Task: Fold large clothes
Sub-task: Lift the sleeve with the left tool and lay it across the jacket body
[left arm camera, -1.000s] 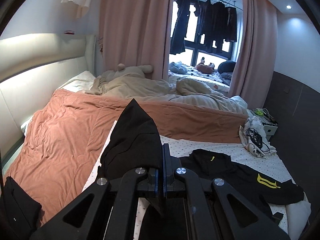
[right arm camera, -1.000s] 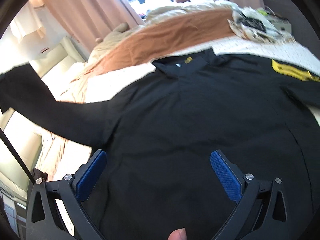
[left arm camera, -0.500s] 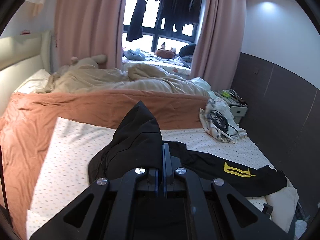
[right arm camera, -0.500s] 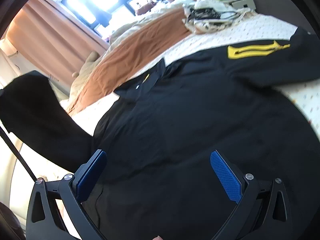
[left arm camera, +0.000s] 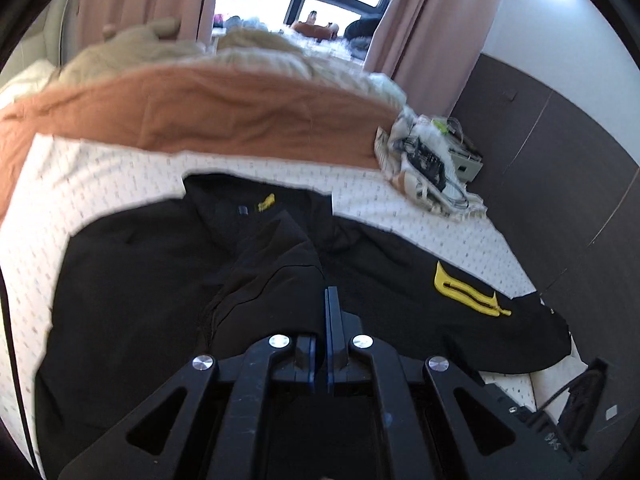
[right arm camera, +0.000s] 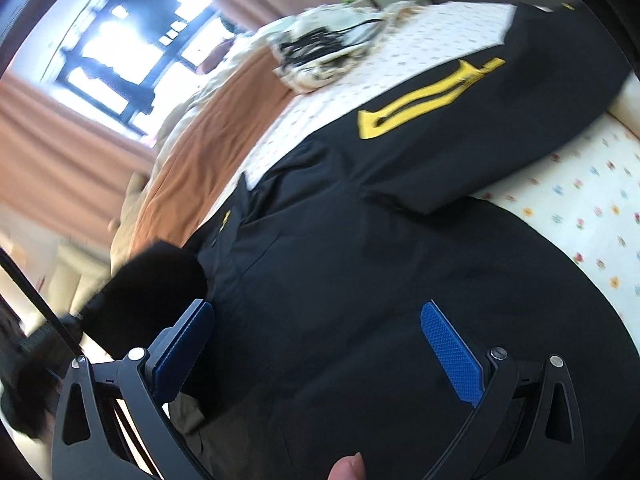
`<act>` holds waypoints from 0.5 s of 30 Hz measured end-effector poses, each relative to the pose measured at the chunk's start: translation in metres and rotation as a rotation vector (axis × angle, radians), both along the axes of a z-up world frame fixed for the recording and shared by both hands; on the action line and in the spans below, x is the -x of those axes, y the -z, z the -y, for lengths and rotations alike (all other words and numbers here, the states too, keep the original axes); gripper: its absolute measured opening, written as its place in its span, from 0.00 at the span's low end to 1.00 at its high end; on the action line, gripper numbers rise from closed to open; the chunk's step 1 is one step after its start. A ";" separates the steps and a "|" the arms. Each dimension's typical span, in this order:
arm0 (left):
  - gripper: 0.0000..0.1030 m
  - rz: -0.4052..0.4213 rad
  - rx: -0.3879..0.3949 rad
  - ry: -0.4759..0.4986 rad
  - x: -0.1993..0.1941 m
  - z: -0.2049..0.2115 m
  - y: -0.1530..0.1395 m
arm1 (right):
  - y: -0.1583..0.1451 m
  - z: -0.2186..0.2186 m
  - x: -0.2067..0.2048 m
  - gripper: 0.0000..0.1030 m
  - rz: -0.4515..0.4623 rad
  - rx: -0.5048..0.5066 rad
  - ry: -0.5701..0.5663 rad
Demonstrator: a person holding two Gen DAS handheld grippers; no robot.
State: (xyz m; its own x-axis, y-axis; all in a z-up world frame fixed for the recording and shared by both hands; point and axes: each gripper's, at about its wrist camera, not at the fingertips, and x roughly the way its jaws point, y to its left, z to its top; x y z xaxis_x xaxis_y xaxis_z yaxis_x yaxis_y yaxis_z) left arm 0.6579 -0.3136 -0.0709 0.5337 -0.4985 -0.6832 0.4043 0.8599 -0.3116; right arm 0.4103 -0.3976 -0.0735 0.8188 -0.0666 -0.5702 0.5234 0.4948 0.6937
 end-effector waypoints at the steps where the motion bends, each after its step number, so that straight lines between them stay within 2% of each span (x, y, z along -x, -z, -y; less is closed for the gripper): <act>1: 0.05 -0.034 0.003 0.005 -0.001 0.006 0.011 | 0.000 0.000 0.000 1.00 0.008 -0.012 -0.002; 6: 0.05 -0.077 0.037 0.033 0.005 0.015 0.039 | 0.000 -0.001 0.002 1.00 -0.007 -0.006 0.013; 9: 0.11 -0.068 0.024 0.018 0.014 0.012 0.040 | -0.001 0.004 0.005 1.00 0.000 -0.012 0.015; 11: 0.36 -0.056 0.021 0.003 0.020 0.005 0.037 | -0.001 0.005 0.003 1.00 -0.006 0.000 0.010; 12: 0.81 -0.052 0.037 -0.001 0.023 0.000 0.034 | -0.002 0.003 0.003 1.00 -0.007 0.005 0.006; 13: 1.00 -0.042 0.067 -0.002 0.027 -0.005 0.032 | -0.003 0.001 0.002 1.00 -0.007 0.009 0.000; 15: 1.00 -0.017 0.082 -0.017 0.032 -0.015 0.026 | -0.004 -0.001 -0.001 1.00 -0.007 0.016 -0.013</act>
State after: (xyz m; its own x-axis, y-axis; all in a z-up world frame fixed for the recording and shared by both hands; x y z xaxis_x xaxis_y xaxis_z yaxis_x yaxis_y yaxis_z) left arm 0.6263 -0.2981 -0.0964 0.5316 -0.5437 -0.6494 0.3837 0.8382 -0.3876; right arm 0.4109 -0.3969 -0.0692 0.8156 -0.0654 -0.5749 0.5217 0.5127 0.6819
